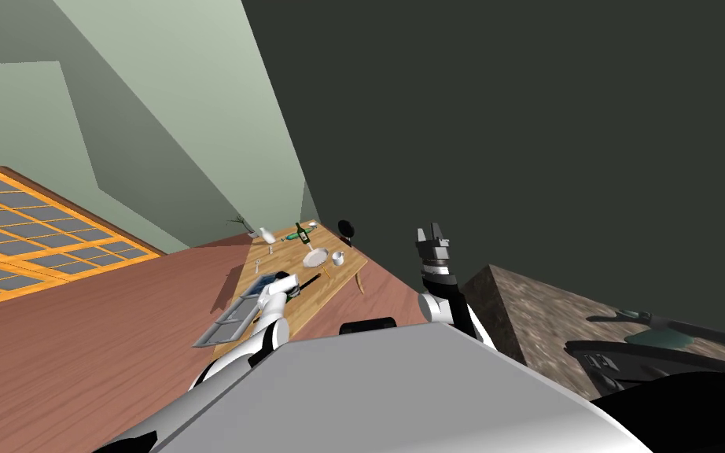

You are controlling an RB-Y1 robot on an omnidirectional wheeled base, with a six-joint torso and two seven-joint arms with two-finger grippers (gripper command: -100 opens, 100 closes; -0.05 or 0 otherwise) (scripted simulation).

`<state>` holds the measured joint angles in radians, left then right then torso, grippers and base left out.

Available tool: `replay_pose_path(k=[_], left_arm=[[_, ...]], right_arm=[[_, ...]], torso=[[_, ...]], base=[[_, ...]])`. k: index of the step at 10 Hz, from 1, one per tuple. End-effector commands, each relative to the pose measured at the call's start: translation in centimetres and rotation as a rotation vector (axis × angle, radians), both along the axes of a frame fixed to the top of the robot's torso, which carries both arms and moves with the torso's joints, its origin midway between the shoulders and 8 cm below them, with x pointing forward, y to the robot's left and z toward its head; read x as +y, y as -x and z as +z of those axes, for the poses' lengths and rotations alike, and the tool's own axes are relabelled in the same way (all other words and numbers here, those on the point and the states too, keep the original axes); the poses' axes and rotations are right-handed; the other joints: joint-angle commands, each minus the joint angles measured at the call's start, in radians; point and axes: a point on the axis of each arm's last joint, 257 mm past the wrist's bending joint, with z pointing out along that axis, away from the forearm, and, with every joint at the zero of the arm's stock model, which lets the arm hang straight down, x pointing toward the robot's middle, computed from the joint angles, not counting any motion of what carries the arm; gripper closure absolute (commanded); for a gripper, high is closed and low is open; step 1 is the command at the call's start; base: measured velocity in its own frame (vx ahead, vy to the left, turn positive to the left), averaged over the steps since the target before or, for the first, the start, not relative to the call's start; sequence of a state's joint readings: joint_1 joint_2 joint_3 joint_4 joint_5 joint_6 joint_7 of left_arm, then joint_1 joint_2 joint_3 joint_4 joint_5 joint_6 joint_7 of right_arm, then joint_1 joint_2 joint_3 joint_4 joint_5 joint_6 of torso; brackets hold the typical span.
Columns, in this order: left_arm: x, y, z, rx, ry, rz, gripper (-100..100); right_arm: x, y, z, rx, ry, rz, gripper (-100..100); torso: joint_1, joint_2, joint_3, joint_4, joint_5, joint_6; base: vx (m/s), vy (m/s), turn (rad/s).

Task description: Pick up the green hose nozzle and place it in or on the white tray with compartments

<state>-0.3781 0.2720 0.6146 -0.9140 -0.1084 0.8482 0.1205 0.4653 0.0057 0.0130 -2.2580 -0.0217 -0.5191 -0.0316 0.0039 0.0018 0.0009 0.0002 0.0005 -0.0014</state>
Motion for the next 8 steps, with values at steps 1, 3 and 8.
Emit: replay_pose_path(k=[1,3,8], left_arm=[[-0.4,1.3,-1.2,0.049,0.027,0.010,-100],[-0.3,1.4,-1.4,0.051,0.028,0.011,-100],[-1.1,2.8,-3.8,0.059,0.028,-0.001,-100]], right_arm=[[0.0,0.0,0.0,0.000,0.000,0.000,0],[0.0,0.0,0.0,0.000,0.000,0.000,0],[0.0,0.0,0.0,0.000,0.000,0.000,0]], torso=[[0.000,0.000,0.000,0.000,0.000,0.000],[0.001,0.000,0.000,0.000,0.000,0.000],[-0.002,-0.004,-0.002,-0.001,0.000,0.000]], base=[[0.009,0.059,0.006],[0.007,0.051,0.003],[0.053,0.021,0.020]])
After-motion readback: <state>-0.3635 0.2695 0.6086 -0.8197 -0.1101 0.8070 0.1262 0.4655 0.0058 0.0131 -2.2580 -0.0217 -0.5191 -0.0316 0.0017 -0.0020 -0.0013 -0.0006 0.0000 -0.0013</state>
